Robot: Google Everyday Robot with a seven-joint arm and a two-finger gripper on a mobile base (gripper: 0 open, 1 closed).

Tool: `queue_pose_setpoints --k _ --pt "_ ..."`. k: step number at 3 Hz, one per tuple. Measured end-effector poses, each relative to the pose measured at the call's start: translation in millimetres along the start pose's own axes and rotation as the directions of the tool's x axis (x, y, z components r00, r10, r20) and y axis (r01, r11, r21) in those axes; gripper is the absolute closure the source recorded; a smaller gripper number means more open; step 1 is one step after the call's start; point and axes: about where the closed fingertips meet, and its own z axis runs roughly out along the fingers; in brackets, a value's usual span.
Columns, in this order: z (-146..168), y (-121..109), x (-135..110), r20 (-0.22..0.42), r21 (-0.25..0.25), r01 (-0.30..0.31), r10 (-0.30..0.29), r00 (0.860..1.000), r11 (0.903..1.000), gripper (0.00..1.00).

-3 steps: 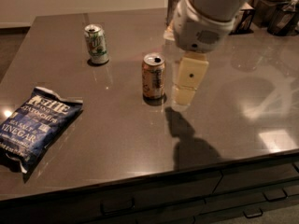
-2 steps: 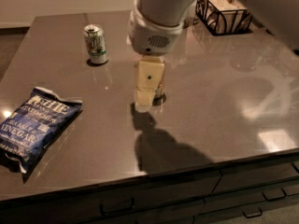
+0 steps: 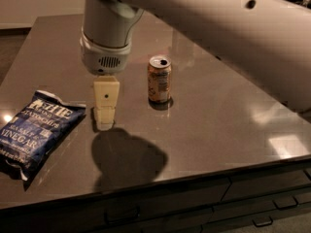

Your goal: Move 7up can near blue chip bag

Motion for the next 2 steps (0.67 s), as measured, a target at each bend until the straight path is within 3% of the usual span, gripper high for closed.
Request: queue_pose_setpoints --k 2 --pt "58.3 1.6 -44.5 -0.020 -0.090 0.075 -0.077 0.997 0.9931 0.00"
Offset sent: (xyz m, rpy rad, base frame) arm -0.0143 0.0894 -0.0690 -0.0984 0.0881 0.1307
